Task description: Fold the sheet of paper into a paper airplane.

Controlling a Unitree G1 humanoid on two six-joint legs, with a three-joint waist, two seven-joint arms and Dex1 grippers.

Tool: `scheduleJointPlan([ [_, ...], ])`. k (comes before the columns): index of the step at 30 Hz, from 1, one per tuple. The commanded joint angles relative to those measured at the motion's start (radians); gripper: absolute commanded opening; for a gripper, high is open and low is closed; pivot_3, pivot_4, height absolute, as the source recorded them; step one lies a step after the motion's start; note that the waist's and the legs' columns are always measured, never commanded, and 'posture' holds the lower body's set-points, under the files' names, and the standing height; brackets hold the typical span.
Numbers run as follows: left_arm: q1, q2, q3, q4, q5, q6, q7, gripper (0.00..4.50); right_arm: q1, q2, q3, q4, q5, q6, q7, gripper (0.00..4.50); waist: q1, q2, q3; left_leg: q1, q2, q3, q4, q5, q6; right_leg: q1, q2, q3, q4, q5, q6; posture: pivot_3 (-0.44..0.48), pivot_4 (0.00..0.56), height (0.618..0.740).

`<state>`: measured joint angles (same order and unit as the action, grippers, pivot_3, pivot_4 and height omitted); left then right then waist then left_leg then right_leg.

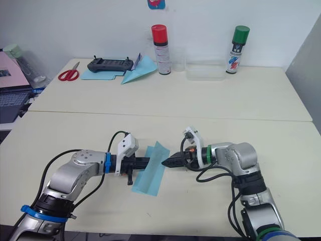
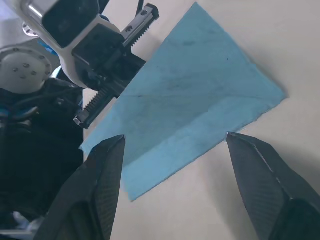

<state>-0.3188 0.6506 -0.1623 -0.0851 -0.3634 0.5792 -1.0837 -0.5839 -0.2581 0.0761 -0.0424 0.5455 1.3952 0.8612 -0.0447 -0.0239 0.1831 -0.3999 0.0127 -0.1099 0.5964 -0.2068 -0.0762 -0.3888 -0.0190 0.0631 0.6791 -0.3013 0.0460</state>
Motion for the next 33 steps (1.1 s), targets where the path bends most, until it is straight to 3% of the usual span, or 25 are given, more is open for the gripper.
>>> scheduleJointPlan([
  [1,-0.011,-0.015,-0.009,-0.026,0.003,-0.014,0.009,0.0,-0.035,0.047,-0.08,-0.025,0.077,0.118,-0.051,3.32,-0.004,0.0,0.0,0.0,0.0,0.0,0.0,0.0,0.0,0.0,0.0,0.0,0.0,0.0,0.0,0.0,0.15,0.74],
  [9,-0.023,-0.054,-0.013,-0.088,-0.01,0.025,0.034,0.0,-0.058,0.112,-0.13,-0.013,0.138,0.219,-0.139,3.32,-0.01,0.0,0.0,0.0,0.0,0.0,0.0,0.0,0.0,0.0,0.0,0.0,0.001,0.0,0.0,0.0,0.15,0.74],
  [32,-0.053,-0.07,-0.02,-0.117,-0.034,0.075,0.047,0.0,-0.078,0.097,-0.151,0.043,0.192,0.207,-0.264,3.32,-0.012,0.0,0.0,0.0,0.0,0.0,0.0,0.0,0.0,0.0,0.001,0.0,0.001,0.0,0.0,0.0,0.15,0.74],
  [33,-0.054,-0.066,-0.017,-0.108,-0.032,0.071,0.046,0.0,-0.072,0.095,-0.145,0.045,0.183,0.196,-0.271,3.16,-0.012,0.0,0.0,0.0,0.0,0.0,0.0,0.0,0.0,0.0,0.001,0.0,0.001,0.0,0.0,0.0,0.15,0.74],
])
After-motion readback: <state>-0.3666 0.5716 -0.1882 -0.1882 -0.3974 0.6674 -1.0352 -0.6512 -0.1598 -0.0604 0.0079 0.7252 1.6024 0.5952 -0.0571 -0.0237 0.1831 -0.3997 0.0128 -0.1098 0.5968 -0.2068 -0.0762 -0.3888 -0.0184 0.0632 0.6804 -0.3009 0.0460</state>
